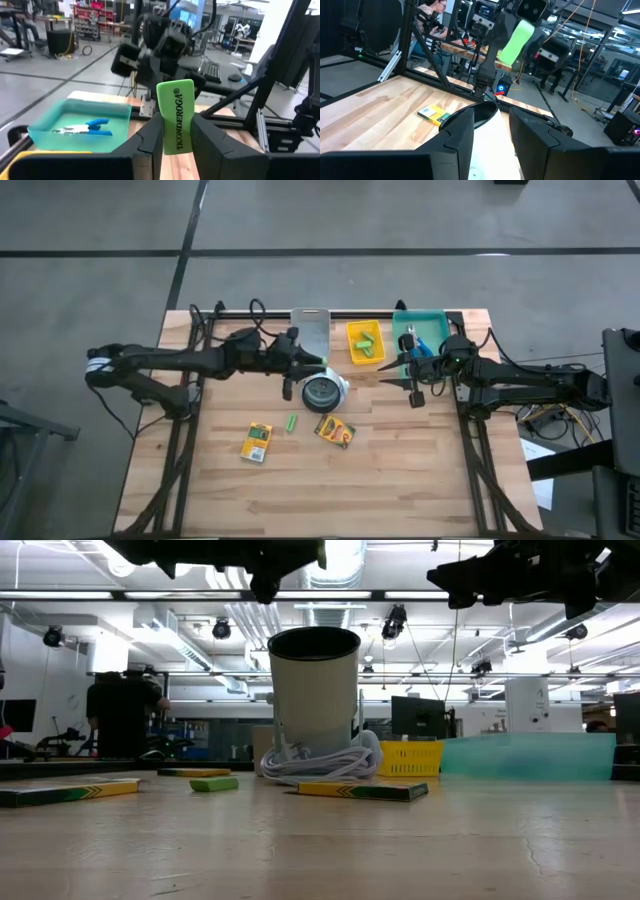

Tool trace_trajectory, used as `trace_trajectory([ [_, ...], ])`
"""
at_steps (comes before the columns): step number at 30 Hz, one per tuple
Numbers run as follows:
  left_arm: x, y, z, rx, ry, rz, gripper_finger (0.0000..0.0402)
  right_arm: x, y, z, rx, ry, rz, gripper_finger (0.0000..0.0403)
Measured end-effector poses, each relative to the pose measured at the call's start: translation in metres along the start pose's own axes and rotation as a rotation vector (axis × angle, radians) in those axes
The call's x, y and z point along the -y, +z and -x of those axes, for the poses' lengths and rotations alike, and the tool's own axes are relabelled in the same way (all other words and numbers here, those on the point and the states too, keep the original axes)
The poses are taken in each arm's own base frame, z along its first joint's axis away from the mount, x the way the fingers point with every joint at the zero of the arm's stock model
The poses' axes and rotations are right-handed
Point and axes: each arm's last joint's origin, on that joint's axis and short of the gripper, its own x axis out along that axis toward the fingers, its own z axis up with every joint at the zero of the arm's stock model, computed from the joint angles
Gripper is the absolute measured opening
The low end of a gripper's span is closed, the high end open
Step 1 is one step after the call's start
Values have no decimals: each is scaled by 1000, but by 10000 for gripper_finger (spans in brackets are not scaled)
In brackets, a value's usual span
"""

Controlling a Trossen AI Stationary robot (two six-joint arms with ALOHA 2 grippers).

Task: Pick & Place School Supplies
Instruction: Put the green eraser into the yellow bin

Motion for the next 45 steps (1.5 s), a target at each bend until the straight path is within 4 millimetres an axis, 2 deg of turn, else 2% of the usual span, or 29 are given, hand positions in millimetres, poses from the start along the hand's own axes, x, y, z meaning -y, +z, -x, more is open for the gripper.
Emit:
trace_trajectory([
  [7,0,-8,-6,-34,-56,-3,85,0,0,0,0,0,0,130],
  [14,1,-4,-5,-9,-88,-22,85,0,0,0,1,-1,31,122],
  [20,1,-4,-5,-8,-86,-22,85,0,1,0,11,-3,-51,115],
  [25,1,-4,-5,-7,-79,-22,85,6,19,1,193,-45,-254,108],
  [28,1,-4,-5,-6,-74,-22,85,11,32,3,350,-118,-280,104],
  [30,1,-4,-5,-6,-70,-21,85,13,35,2,390,-146,-288,101],
  [34,0,-4,-5,-4,-57,-20,85,19,33,-10,326,-148,-346,101],
  [40,0,-4,-5,-4,-56,-20,85,39,46,-39,293,-142,-382,121],
  [45,0,-4,-5,-3,-56,-20,85,53,49,-66,108,-112,-477,151],
])
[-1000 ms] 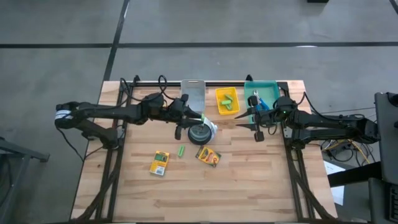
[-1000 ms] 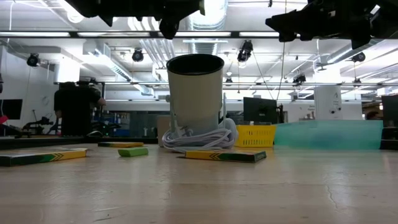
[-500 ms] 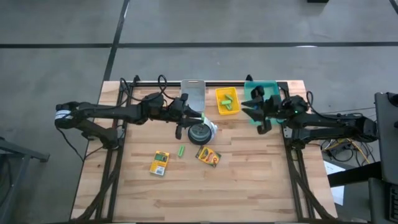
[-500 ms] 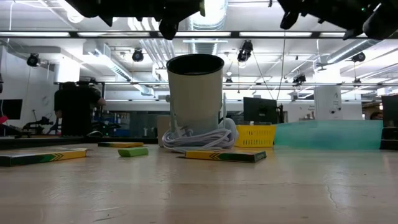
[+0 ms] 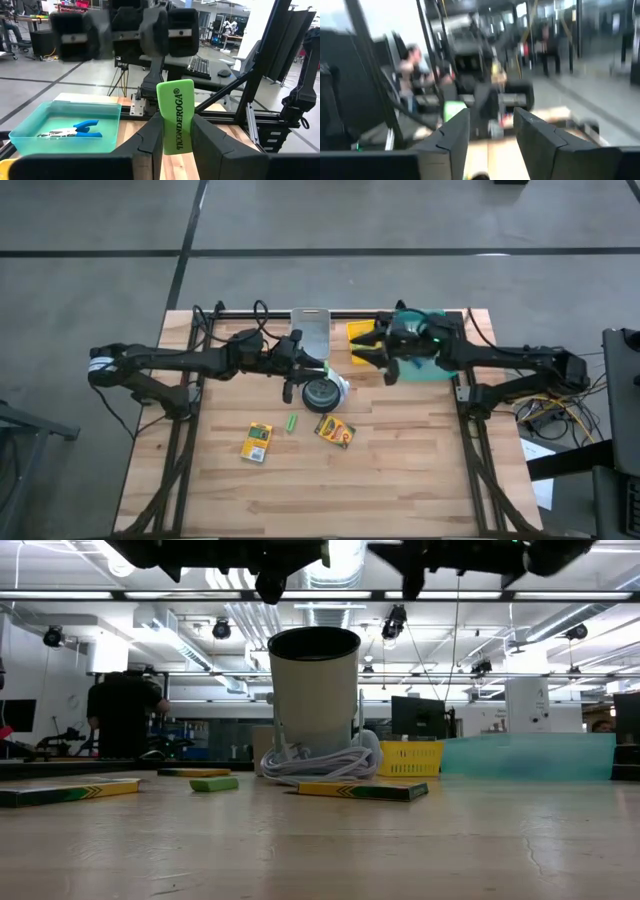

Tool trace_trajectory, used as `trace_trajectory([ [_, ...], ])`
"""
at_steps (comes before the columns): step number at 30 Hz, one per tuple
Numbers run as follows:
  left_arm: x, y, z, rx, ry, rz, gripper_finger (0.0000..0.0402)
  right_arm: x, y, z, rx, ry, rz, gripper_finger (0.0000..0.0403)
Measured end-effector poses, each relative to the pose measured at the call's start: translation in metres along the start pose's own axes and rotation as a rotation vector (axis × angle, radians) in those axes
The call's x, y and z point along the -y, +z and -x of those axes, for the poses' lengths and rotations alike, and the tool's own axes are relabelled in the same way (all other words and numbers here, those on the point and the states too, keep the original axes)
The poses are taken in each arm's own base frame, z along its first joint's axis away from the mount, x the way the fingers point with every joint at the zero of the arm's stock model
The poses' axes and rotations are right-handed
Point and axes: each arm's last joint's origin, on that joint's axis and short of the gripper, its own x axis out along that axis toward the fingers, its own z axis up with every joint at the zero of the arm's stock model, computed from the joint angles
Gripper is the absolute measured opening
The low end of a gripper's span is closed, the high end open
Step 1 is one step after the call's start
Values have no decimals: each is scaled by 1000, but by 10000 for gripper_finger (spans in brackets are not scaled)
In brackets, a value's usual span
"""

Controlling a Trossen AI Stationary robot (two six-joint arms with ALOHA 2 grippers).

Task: Pick & Place School Supplies
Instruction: Put the green eraser into the yellow bin

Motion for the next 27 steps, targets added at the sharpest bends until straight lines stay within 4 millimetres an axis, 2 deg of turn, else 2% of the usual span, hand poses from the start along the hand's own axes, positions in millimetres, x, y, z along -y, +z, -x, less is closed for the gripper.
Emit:
trace_trajectory([
  [7,0,0,0,0,0,4,85,10,4,-29,-272,-64,-99,199],
  [13,0,0,0,0,0,4,85,12,21,-44,-348,-59,-61,220],
  [19,0,0,0,-2,0,5,85,12,29,-48,-356,-52,-17,221],
  [27,0,0,0,-3,0,21,85,15,13,-45,-376,-75,-72,221],
])
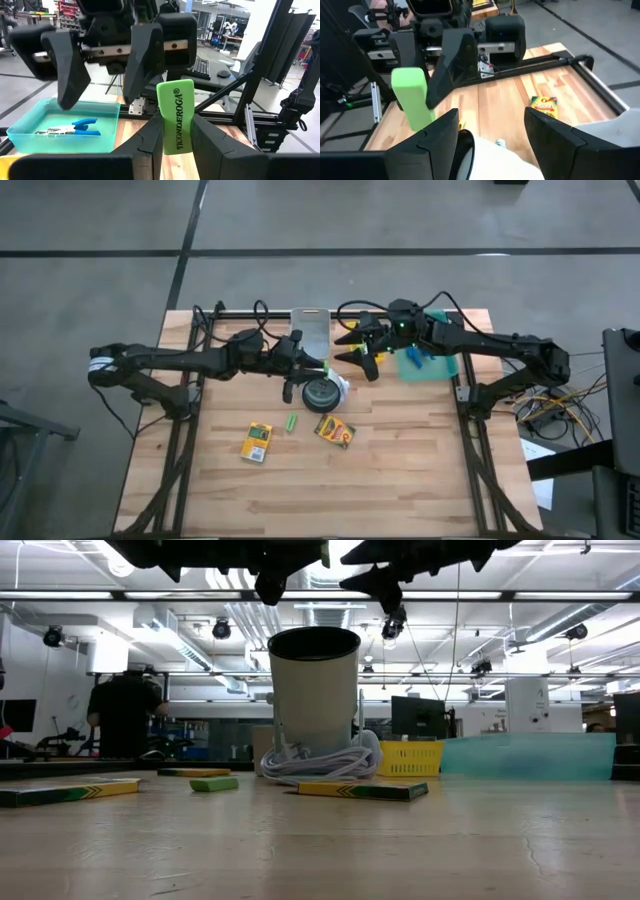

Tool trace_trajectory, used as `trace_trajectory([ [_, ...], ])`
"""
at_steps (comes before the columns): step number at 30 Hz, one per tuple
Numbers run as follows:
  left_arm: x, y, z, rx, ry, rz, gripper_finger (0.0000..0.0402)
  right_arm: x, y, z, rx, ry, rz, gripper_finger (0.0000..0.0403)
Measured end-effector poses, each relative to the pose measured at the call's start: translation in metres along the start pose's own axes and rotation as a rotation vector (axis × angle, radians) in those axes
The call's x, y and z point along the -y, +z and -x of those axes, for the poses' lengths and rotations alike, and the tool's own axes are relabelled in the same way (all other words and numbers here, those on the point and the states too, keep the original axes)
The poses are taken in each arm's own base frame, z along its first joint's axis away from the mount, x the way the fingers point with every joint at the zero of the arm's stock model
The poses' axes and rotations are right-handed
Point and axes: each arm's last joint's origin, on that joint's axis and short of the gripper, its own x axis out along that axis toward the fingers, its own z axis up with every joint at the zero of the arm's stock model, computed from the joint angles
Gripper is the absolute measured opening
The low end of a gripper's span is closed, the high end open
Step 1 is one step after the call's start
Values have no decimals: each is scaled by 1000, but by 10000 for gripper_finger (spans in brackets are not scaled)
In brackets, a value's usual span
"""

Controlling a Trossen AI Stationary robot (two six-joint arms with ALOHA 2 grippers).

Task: Pick & Place School Supplies
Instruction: Put the green eraser into the yellow bin

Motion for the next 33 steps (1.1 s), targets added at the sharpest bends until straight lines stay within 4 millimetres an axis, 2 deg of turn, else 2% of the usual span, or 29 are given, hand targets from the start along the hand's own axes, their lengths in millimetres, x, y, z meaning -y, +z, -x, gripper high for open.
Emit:
trace_trajectory([
  [12,0,0,0,-1,0,1,85,4,-13,-4,43,1,-50,221],
  [20,0,0,0,-2,0,2,85,10,-12,-3,84,-250,19,221],
  [26,0,0,0,-2,0,2,85,-2,-13,-7,76,-207,119,221],
  [33,0,0,0,-2,0,1,85,-13,-12,-10,108,-173,124,221],
])
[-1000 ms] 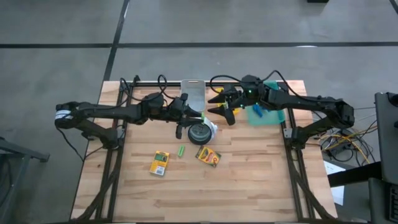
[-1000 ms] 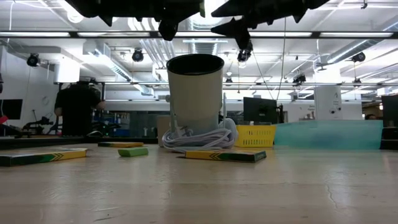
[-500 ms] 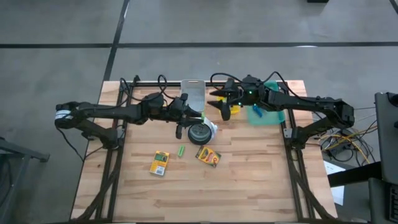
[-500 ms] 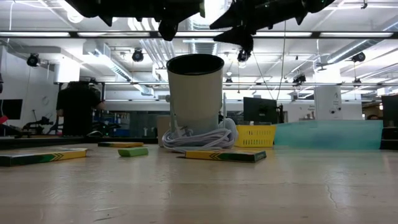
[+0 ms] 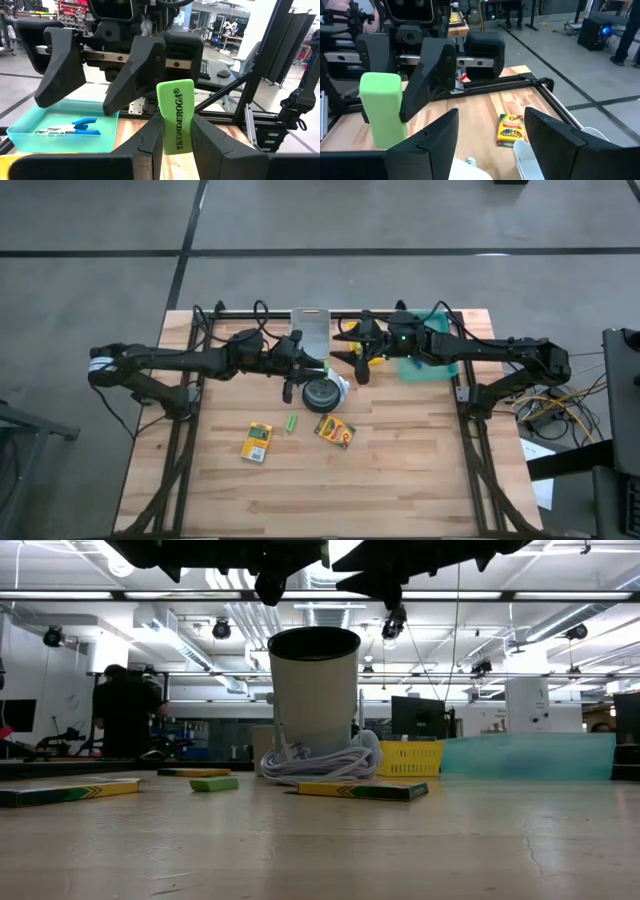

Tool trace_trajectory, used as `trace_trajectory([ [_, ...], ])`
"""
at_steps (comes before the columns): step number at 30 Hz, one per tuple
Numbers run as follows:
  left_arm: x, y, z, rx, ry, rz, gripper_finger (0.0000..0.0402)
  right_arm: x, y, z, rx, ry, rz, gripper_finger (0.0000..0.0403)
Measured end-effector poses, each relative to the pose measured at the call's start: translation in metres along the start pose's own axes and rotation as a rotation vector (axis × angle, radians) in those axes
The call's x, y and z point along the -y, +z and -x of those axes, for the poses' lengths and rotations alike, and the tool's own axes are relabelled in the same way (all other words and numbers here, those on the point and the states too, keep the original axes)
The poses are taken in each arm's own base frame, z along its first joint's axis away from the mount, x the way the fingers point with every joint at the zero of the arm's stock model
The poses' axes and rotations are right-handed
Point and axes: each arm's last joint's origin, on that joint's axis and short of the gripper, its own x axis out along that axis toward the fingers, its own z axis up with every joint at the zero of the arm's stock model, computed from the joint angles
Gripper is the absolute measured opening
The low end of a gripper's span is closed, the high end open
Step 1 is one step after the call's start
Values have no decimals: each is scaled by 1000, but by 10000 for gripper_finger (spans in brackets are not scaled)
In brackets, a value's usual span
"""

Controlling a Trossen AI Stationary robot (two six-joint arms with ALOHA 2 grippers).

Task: Pick & Place School Supplies
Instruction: Put the green eraser into the yellow bin

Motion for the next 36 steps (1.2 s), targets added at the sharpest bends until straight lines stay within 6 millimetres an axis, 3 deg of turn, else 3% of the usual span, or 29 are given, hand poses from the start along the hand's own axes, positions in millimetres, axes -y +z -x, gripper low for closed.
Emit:
trace_trajectory([
  [21,0,-2,0,-15,2,4,85,-1,-1,0,-10,10,-109,221],
  [28,0,-2,0,-15,2,4,85,-7,-1,0,-29,158,-108,221],
  [36,0,-2,0,-15,2,4,85,-6,-2,0,-36,160,-107,221],
])
